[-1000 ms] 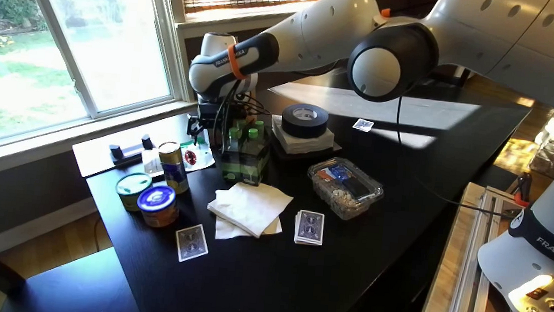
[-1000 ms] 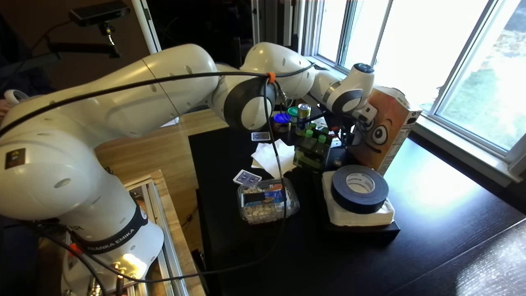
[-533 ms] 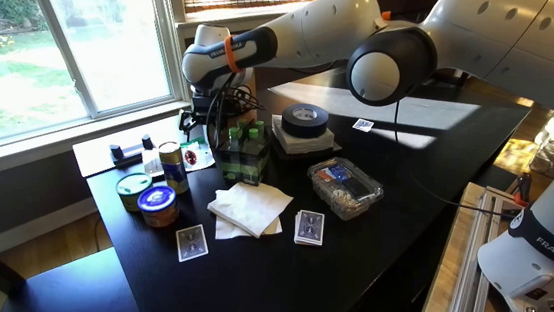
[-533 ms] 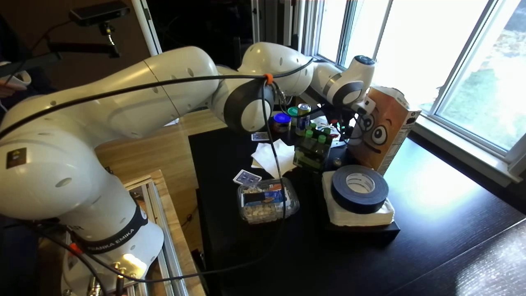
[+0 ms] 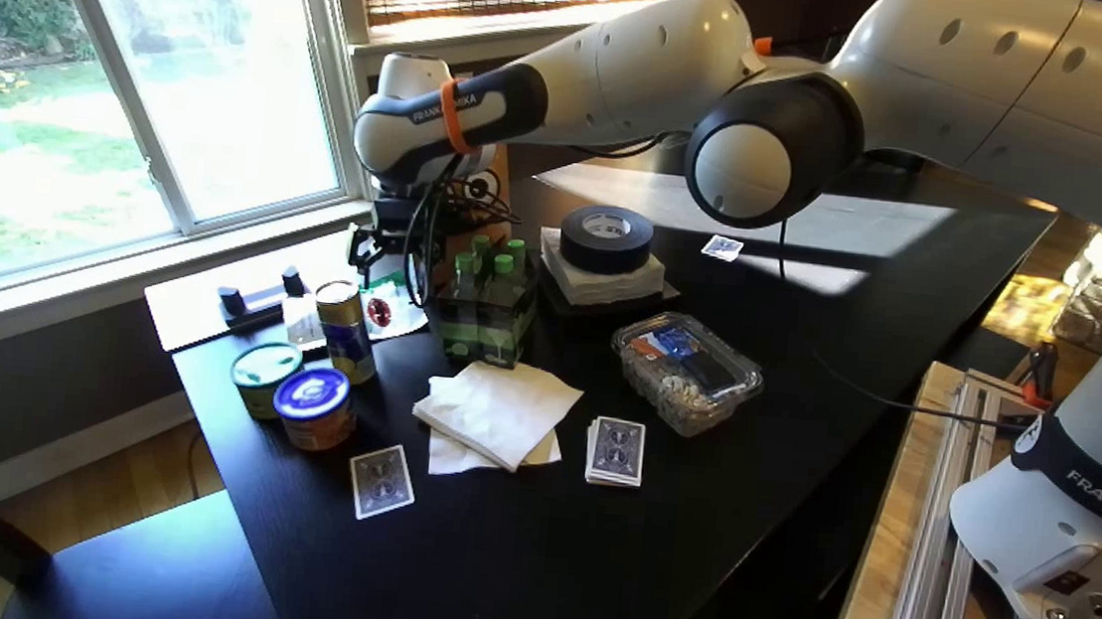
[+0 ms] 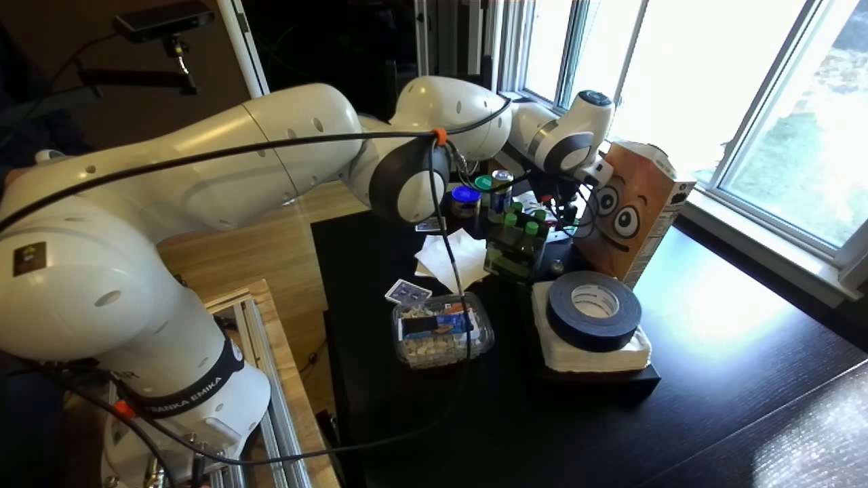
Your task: Place the white and green packet vertically upright
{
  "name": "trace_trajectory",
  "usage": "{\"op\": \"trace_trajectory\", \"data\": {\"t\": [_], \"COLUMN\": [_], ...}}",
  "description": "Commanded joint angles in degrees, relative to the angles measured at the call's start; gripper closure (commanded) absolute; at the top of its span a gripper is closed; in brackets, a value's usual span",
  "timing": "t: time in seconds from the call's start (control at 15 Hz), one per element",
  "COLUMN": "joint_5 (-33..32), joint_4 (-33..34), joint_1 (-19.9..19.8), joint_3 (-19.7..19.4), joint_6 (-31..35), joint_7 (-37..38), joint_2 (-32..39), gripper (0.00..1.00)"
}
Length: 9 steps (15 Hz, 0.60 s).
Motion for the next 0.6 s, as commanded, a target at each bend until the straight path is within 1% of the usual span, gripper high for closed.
{"op": "trace_trajectory", "data": {"t": [0.0, 0.07, 0.13, 0.4, 0.53], "joint_5": [-1.0, -0.9, -0.1, 0.0, -0.4], "joint_4": [6.4, 7.3, 5.5, 5.7, 5.9], "joint_1": [-1.3, -1.5, -1.4, -1.4, -1.1], "joint_3": [1.0, 1.2, 0.5, 0.7, 0.7], "joint_6": [-1.3, -1.2, -0.3, -1.9, -1.5], "joint_7": [-1.3, -2.0, -2.5, -3.5, -5.4], "joint_2": [4.9, 5.5, 4.2, 3.3, 3.5], "gripper": [0.0, 0.0, 0.0, 0.0, 0.0]}}
